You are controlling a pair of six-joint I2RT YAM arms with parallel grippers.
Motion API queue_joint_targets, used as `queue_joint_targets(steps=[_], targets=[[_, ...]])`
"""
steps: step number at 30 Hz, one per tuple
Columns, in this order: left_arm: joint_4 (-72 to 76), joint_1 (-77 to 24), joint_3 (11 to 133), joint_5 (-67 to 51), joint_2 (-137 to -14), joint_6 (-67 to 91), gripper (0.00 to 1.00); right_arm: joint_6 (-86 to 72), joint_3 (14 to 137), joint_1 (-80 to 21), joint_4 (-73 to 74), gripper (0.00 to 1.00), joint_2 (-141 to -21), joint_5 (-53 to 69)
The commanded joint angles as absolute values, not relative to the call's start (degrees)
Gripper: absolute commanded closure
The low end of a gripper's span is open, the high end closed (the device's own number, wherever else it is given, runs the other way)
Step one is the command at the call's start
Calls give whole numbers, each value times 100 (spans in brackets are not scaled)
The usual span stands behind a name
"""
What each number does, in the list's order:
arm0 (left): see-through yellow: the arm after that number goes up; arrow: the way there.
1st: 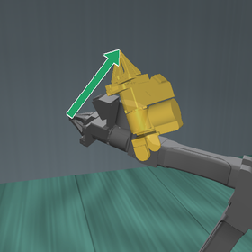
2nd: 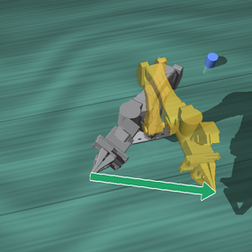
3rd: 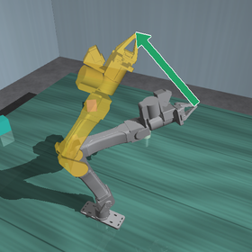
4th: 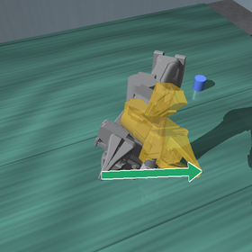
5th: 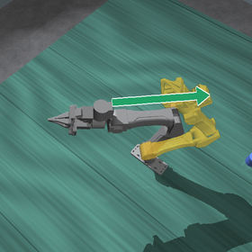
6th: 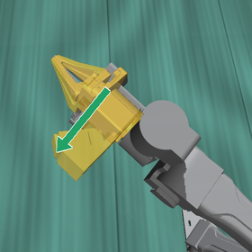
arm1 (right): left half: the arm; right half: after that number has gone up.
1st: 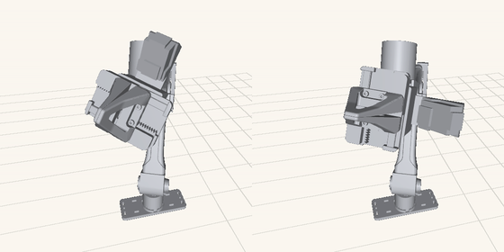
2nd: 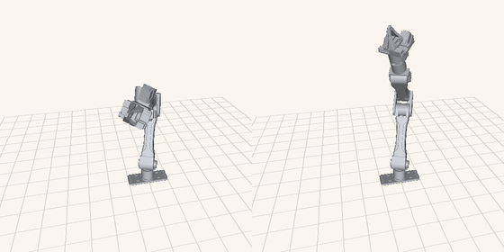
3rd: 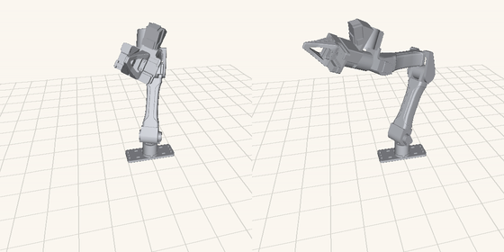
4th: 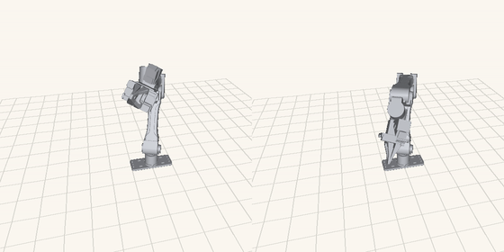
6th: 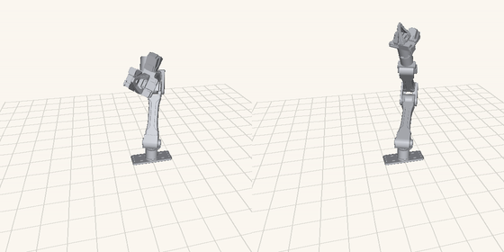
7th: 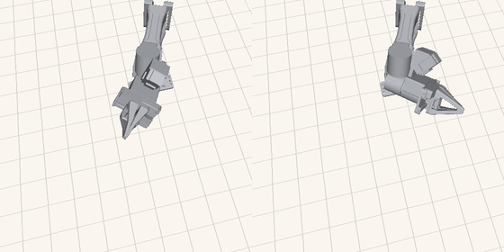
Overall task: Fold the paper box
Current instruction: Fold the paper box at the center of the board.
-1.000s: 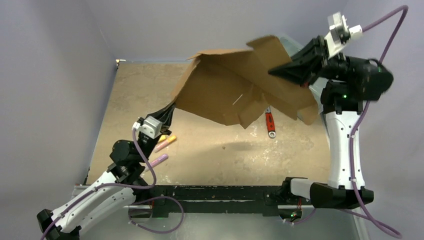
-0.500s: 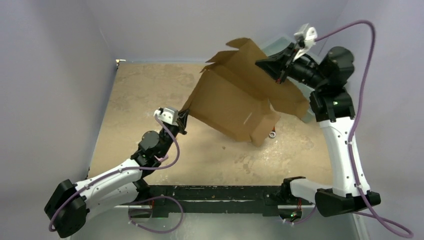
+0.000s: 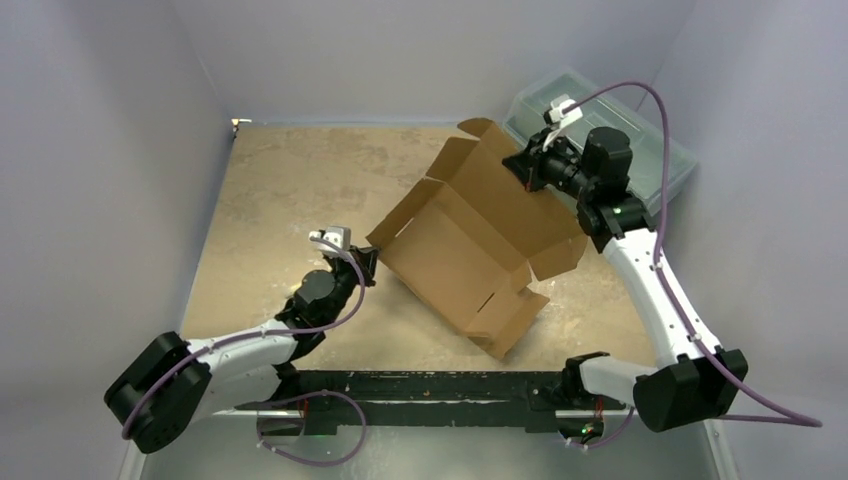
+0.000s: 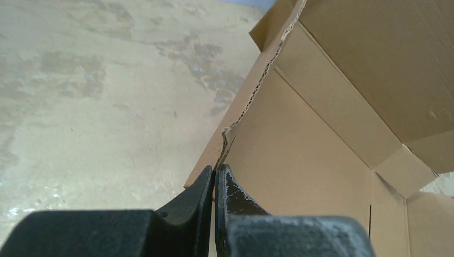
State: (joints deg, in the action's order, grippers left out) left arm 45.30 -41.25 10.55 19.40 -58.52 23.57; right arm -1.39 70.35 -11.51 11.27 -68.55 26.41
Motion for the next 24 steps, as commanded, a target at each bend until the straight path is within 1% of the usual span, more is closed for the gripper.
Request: queue_joint_targets(steps=[1,8,15,16,20,21,24], targets=[[5022,-4102,1003,1559,-6297,2777,100,-38,6788,-1480,517,100,-6877,2452],[5019,-4103,1053,1344,-6907,2861,100,304,6642,-1817,530,100,-7221,2128],[4859,-4096,957,1456,-6878,3045,99,351,6456,-1814,400,100,-7279,2051],[4747,-4100,993,1440,-6830,3051,94,354,6444,-1819,396,100,-7290,2099],[4393,-4096,1078,1330,-6644,3092,80,410,6410,-1818,396,100,-7304,2260],[4297,-4096,1101,1289,-6592,3103,78,432,6401,-1817,396,100,-7304,2291],[4039,-4098,1133,1147,-6423,3111,75,510,6383,-1816,404,100,-7312,2345]])
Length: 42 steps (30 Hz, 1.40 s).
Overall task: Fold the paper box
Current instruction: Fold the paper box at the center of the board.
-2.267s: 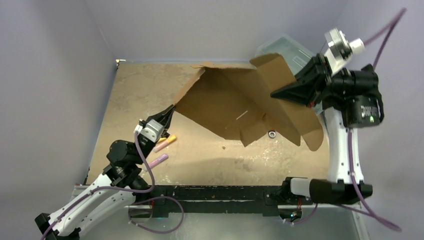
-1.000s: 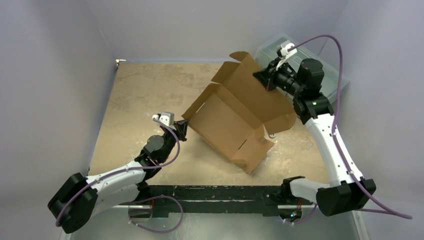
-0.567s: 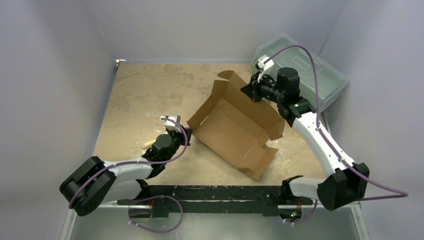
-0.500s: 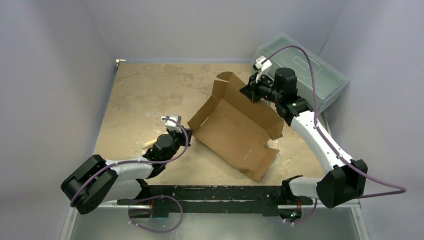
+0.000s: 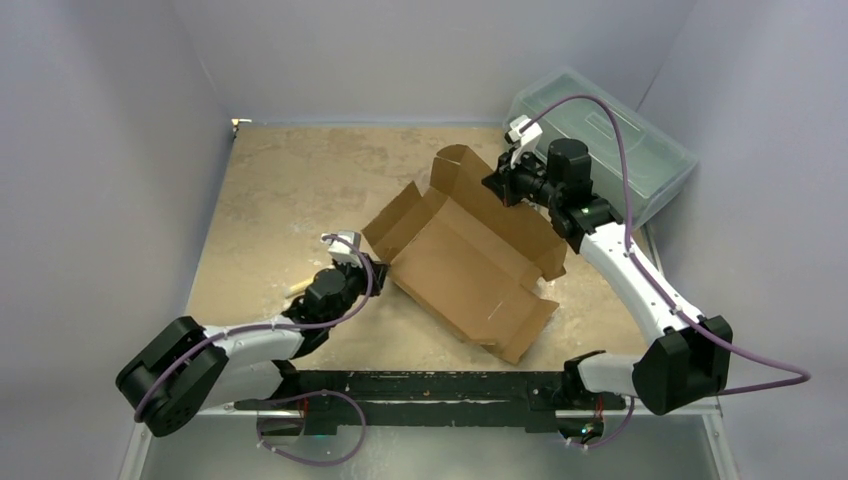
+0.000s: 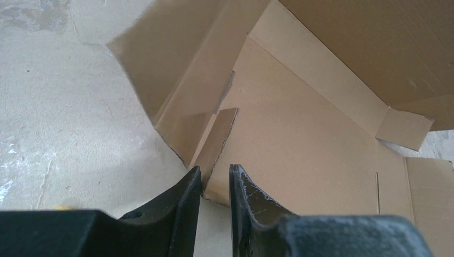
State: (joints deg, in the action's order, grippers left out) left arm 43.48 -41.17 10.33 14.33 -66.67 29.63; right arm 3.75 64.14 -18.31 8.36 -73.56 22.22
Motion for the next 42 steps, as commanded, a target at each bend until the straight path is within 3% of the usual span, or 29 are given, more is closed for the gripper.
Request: queue_joint_targets(steps=[1,6,11,16,26,32,35,39,42], targets=[[3916,-4100,1146,1112,-6340,3103,73,533,6388,-1823,415,100,-7317,2354],[2803,-4095,1462,1246,-5594,2901,55,736,6398,-1820,488,100,-7328,2446],[1001,-3970,2477,1525,-4881,2272,30,884,6407,-1827,536,100,-7348,2512],[-466,-3661,4032,1005,-5276,1337,15,931,6416,-1824,558,100,-7374,2569],[-1553,-2582,6791,-1183,-7899,-339,12,997,6425,-1828,590,100,-7400,2678],[-1384,-2459,7404,-1701,-9078,-146,10,1018,6418,-1829,589,100,-7383,2698],[-1350,-2432,7495,-1524,-9434,-46,4,1035,6408,-1828,589,100,-7388,2715],[-1207,-2353,7375,-1533,-9589,133,9,1036,6407,-1825,574,100,-7391,2725],[-1215,-2317,7310,-1753,-9696,219,25,1037,6401,-1825,571,100,-7392,2733]])
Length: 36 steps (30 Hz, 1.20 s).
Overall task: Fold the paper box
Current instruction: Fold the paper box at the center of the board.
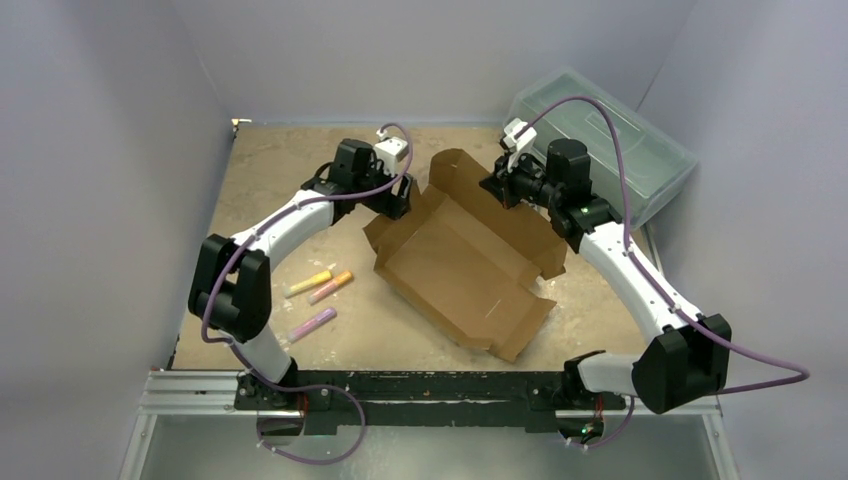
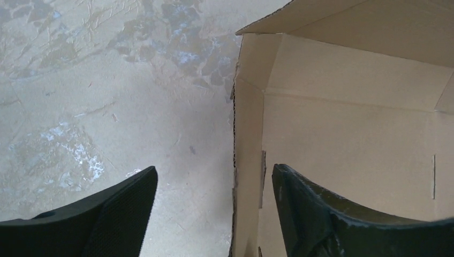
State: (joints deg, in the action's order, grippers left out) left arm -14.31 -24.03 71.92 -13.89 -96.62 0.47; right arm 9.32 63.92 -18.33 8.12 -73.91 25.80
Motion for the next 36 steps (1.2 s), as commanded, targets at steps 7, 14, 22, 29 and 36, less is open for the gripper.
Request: queue_joint_targets(steps=[7,14,22,29,36], targets=[[-1215,-2272,7016,-1833,-9704,516,92,1065,6375,-1821,542,100,-7369,2631],[-914,-2242,6314,-1453,-9206,873,100,846,6136,-1828,55,100,-7199,1627],[-669,-2118,6010,-1557,-9084,1234,100,771,6018,-1827,24,100,-7315,1602],[-561,-1968,6057,-1910,-9210,1335,100,1031,5906,-1828,18,100,-7180,2575],[-845,-1935,6432,-2002,-9535,1318,100,1302,5845,-1826,60,100,-7019,3423]])
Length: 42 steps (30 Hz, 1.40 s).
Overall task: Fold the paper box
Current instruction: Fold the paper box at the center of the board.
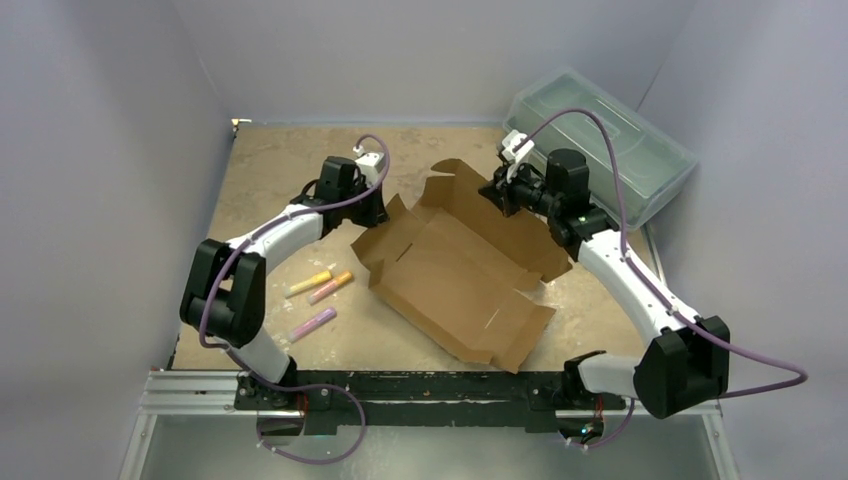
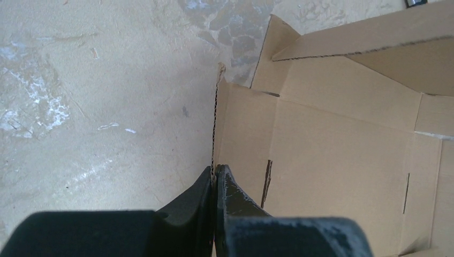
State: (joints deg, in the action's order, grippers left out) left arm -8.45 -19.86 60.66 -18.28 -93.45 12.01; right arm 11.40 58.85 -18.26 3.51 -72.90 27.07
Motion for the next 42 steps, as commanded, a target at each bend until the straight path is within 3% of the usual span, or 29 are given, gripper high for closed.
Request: queue_joint_targets(steps=[1,10,14,17,21,28,33,39,42], targets=[[-949,-1934,6475,-1973,-9602,1303,100,1240,5807,-1821,23,100,-6977,3425],[-944,-1934,6212,-2111,-9492,1258,99,639,5442,-1800,-801,100,-6843,2959],[-780,-1920,6240,-2148,-9222,1400,62,979,5538,-1802,-466,100,-6914,3482],[-645,-1870,6312,-2192,-8895,1564,46,1303,5581,-1802,-244,100,-6926,3743],[-598,-1804,6469,-2218,-8377,1830,34,1353,5619,-1802,-179,100,-6964,3775],[-226,-1793,6519,-2442,-7833,2007,25,1380,5660,-1801,-99,100,-7021,3880],[-93,-1761,6325,-2806,-8152,1324,12,1401,5686,-1802,-27,100,-6987,4086],[136,-1641,6582,-3212,-9054,876,13,1414,5696,-1802,-18,100,-6995,4317],[21,-1635,6803,-3291,-9413,900,18,1472,5704,-1787,-18,100,-7005,4339]])
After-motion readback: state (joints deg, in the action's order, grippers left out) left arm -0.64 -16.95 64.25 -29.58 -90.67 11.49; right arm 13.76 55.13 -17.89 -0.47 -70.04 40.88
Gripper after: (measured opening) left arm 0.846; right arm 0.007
